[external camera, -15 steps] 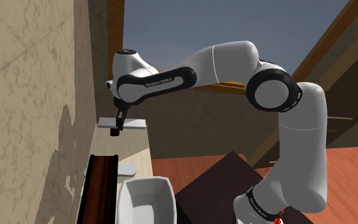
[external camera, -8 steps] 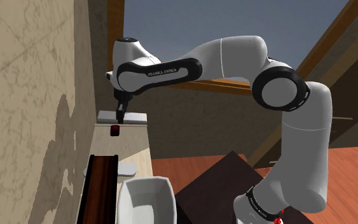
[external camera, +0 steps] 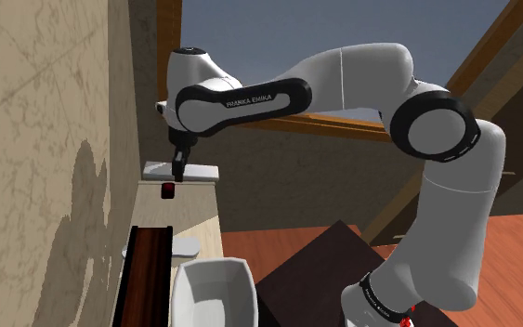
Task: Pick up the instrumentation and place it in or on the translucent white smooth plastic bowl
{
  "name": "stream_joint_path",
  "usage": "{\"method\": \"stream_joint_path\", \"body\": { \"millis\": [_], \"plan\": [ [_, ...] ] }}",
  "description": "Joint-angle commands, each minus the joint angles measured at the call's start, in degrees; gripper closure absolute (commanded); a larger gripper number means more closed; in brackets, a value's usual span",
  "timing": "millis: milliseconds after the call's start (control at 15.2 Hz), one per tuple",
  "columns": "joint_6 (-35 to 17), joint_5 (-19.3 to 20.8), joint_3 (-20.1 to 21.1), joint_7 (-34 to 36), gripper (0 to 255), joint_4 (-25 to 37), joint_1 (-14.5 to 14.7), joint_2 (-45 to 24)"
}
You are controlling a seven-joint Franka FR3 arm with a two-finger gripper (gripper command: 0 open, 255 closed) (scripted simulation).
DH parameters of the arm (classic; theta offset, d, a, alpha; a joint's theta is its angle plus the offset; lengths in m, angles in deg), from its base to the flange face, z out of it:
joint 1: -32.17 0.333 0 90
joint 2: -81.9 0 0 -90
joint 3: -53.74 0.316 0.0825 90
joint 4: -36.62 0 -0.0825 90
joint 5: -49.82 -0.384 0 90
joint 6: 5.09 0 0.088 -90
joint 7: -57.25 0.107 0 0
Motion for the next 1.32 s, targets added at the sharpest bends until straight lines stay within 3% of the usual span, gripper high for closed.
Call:
{"method": "stream_joint_path", "body": {
  "millis": [0, 594, 1254],
  "plan": [
    [-1.8, -0.4, 0.6, 1.2, 255, -4.9, 0.4, 3.2],
    [-8.2, -3.2, 4.2, 7.6, 255, -24.7, 3.6, 17.0],
    [-11.7, -8.3, 9.8, 15.7, 255, -39.8, 9.0, 29.4]
  ]
}}
